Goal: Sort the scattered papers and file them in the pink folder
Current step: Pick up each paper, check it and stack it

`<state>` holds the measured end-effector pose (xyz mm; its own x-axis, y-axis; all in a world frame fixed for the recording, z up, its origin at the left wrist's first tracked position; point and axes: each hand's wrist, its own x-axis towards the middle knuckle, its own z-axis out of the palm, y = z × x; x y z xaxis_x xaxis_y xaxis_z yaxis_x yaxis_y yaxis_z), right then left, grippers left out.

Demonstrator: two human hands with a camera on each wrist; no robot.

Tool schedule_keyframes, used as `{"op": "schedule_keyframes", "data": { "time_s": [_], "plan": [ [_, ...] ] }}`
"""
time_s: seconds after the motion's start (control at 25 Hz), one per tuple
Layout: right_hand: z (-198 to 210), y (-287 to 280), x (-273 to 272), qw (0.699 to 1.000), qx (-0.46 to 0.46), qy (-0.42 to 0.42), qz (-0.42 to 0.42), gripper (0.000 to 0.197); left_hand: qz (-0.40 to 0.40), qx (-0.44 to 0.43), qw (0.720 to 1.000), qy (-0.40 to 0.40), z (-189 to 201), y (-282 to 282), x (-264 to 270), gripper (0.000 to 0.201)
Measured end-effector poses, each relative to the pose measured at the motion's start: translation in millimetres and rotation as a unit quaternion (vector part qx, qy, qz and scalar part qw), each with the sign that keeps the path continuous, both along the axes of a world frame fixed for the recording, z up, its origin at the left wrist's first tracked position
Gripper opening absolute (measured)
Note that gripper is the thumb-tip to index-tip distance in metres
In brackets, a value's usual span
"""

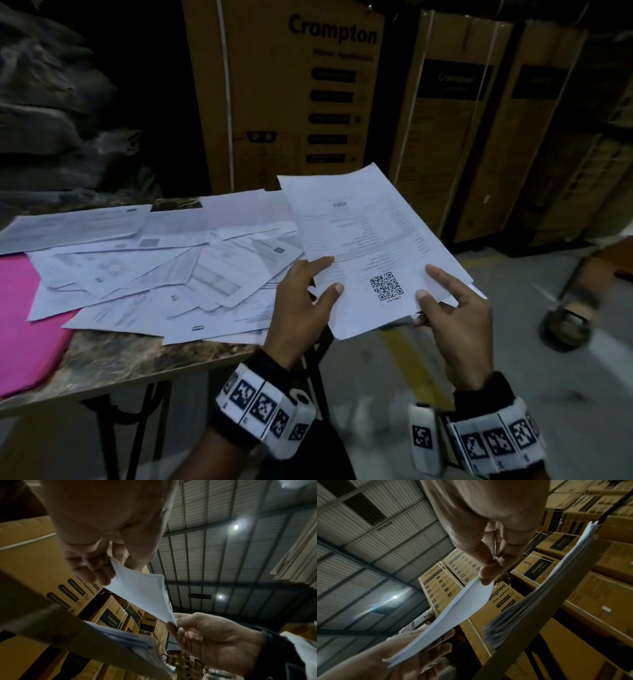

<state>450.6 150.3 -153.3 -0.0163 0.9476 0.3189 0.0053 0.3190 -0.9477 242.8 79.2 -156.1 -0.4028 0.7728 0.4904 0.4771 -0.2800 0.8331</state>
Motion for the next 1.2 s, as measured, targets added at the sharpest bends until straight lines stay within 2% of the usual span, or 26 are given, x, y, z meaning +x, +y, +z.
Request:
{"op": "schedule_keyframes", "data": {
  "time_s": [0.08,0.16,0.28,0.44,0.6,0.76,0.84,1.0,1.12,1.2],
  "plan": [
    [-4,22,8,1.000,-0.011,-0.011,-0.025,0.041,-0.012,-0.025,0.999,0.023,0,23,9,0.044],
    [-6,39,18,0.999,-0.024,-0.022,-0.040,0.042,-0.005,-0.091,0.992,0.084,-7,41,16,0.054],
    [-17,56,30,0.996,-0.043,-0.061,-0.047,0.043,0.003,-0.203,0.957,0.210,-21,51,23,0.060],
    [-36,65,34,0.992,-0.040,-0.108,-0.046,0.048,0.033,-0.253,0.914,0.314,-27,55,20,0.085],
    [-44,78,42,0.982,-0.006,-0.167,-0.089,0.056,0.061,-0.287,0.890,0.348,-34,66,29,0.096],
    [-51,85,49,0.968,0.020,-0.225,-0.112,0.072,0.072,-0.306,0.883,0.348,-37,67,31,0.105],
    [-53,85,50,0.969,0.031,-0.218,-0.109,0.071,0.070,-0.306,0.886,0.343,-36,67,31,0.101],
    [-53,72,44,0.966,0.100,-0.209,-0.114,0.048,0.083,-0.258,0.896,0.352,-37,62,30,0.093],
    [-48,49,33,0.962,0.141,-0.211,-0.104,0.041,0.068,-0.126,0.938,0.314,-36,56,30,0.074],
    [-46,29,25,0.963,0.161,-0.200,-0.082,0.039,0.087,-0.024,0.941,0.327,-33,44,30,0.051]
  ]
}}
